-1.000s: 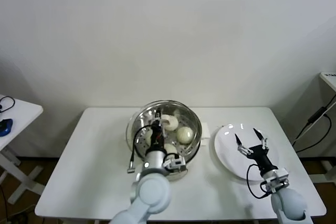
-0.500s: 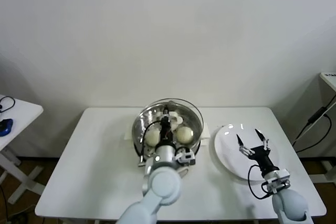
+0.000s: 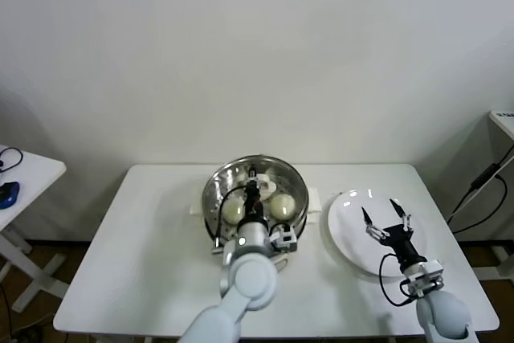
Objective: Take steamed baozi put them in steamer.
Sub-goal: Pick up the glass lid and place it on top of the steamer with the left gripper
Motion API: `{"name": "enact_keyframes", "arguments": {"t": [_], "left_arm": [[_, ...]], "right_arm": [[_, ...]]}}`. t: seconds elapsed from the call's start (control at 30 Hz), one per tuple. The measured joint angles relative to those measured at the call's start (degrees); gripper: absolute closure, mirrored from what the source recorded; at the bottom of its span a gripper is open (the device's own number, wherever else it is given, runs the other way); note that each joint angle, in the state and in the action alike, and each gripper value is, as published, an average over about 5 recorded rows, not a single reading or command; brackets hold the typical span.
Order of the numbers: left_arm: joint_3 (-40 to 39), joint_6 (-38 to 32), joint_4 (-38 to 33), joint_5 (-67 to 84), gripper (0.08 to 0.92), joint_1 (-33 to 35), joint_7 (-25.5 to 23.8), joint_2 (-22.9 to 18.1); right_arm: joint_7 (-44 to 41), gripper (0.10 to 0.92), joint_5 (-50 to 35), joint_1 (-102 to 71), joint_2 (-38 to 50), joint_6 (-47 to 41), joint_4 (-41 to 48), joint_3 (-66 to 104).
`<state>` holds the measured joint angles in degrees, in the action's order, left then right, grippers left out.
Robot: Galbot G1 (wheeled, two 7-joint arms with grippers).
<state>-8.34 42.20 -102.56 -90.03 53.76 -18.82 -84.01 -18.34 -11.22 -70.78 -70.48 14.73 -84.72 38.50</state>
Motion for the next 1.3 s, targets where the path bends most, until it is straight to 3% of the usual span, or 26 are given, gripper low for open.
{"name": "enact_keyframes", "arguments": {"t": [1.3], "left_arm": [[-0.7, 0.0, 3.1, -0.1, 0.847, -0.4, 1.5, -0.8]], "right_arm": [[-0.8, 0.203, 0.3, 0.2, -1.5, 0.5, 0.4, 0.6]]}}
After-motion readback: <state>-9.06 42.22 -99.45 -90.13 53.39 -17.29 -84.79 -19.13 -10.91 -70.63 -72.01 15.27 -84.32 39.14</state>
